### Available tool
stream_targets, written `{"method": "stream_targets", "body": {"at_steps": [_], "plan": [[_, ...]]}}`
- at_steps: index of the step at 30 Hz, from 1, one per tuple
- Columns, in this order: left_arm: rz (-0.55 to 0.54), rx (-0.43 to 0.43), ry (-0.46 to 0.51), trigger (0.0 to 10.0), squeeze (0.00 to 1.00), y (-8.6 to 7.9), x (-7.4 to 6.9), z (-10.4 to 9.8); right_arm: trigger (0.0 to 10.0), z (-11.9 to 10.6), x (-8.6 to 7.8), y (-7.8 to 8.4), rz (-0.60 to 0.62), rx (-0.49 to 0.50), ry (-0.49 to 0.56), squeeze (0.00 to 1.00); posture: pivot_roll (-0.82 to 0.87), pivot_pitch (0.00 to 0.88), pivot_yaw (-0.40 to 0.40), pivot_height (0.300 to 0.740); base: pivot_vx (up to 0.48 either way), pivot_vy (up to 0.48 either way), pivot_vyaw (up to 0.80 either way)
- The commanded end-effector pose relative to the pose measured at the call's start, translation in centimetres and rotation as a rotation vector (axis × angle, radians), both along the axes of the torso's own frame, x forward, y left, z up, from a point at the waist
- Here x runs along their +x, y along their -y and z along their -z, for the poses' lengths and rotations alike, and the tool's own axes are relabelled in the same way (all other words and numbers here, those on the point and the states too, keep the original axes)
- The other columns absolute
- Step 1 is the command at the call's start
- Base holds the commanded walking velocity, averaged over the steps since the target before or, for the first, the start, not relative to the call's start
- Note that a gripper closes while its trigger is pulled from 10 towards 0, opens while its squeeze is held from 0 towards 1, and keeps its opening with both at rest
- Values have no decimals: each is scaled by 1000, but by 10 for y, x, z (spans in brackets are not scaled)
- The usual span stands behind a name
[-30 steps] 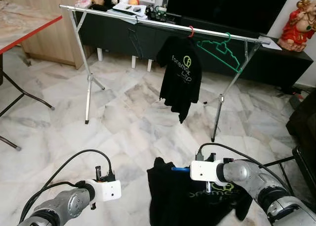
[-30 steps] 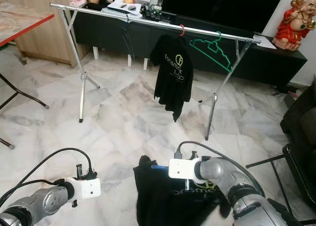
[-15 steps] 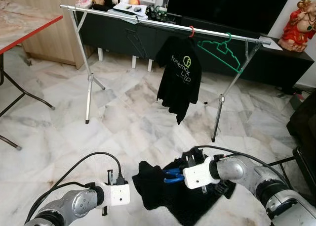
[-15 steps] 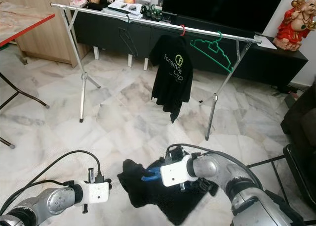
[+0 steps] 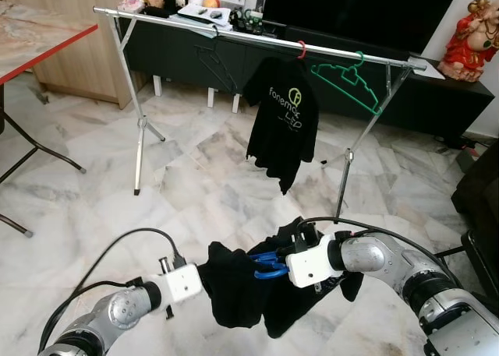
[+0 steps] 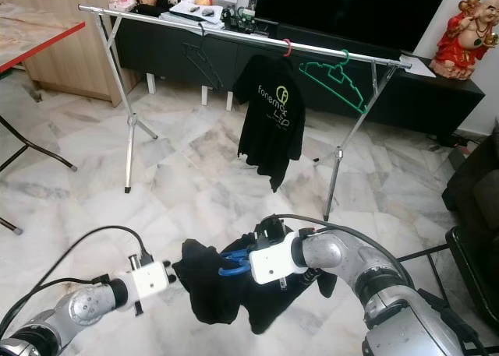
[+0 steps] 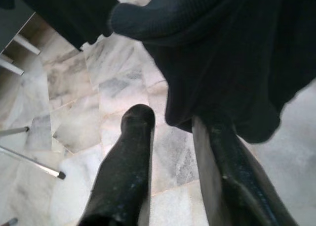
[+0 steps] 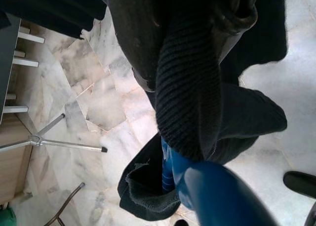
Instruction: Hang hanger
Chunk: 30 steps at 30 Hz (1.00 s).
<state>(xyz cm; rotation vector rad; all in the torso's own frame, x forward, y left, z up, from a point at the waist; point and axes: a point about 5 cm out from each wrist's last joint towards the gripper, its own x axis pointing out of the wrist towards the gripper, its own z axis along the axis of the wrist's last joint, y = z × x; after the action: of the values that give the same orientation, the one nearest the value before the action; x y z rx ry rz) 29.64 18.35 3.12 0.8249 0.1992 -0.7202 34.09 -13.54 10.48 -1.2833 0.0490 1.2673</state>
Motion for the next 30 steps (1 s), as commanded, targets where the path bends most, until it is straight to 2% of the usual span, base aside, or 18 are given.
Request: {"method": "stream_targets", "body": {"at_steps": [1, 7, 12, 16, 19, 20, 22, 23, 24, 30], "plan": [[4, -9, -24, 10000, 1000, 2, -3, 4, 10000, -13, 6, 4, 2, 11, 36, 0, 1, 61, -177, 740, 0, 0, 0], [6, -8, -73, 10000, 1000, 3, -8, 11, 10000, -23, 9, -4, -18, 62, 57, 0, -1, 49, -174, 740, 0, 0, 0], [10, -11, -78, 10000, 1000, 7, -8, 12, 10000, -31, 10, -9, -43, 102, 65, 0, -5, 43, -173, 740, 0, 0, 0], [-6, 9, -52, 10000, 1000, 9, -5, 11, 10000, -35, 9, -12, -65, 122, 66, 0, -9, 41, -174, 740, 0, 0, 0], [-57, 28, -13, 10000, 1000, 7, 0, 8, 10000, -37, 9, -12, -80, 127, 62, 0, -14, 42, -175, 740, 0, 0, 0], [-78, 34, 0, 10000, 929, 6, 2, 7, 10000, -38, 9, -12, -83, 127, 60, 0, -15, 43, -176, 740, 0, 0, 0], [-99, 34, 9, 10000, 894, 4, 4, 6, 10000, -38, 9, -12, -83, 125, 59, 0, -15, 43, -176, 740, 0, 0, 0], [-138, 28, 19, 10000, 506, 0, 6, 4, 10000, -38, 9, -10, -79, 120, 57, 0, -16, 50, -179, 740, 0, 0, 0], [-162, 31, 25, 10000, 0, -4, 7, 3, 10000, -37, 9, -8, -73, 114, 57, 0, -16, 50, -179, 740, 0, 0, 0], [-206, 55, 17, 10000, 0, -15, 4, 6, 10000, -34, 10, -3, -53, 78, 62, 0, -10, 61, -184, 740, 0, 0, 0]]}}
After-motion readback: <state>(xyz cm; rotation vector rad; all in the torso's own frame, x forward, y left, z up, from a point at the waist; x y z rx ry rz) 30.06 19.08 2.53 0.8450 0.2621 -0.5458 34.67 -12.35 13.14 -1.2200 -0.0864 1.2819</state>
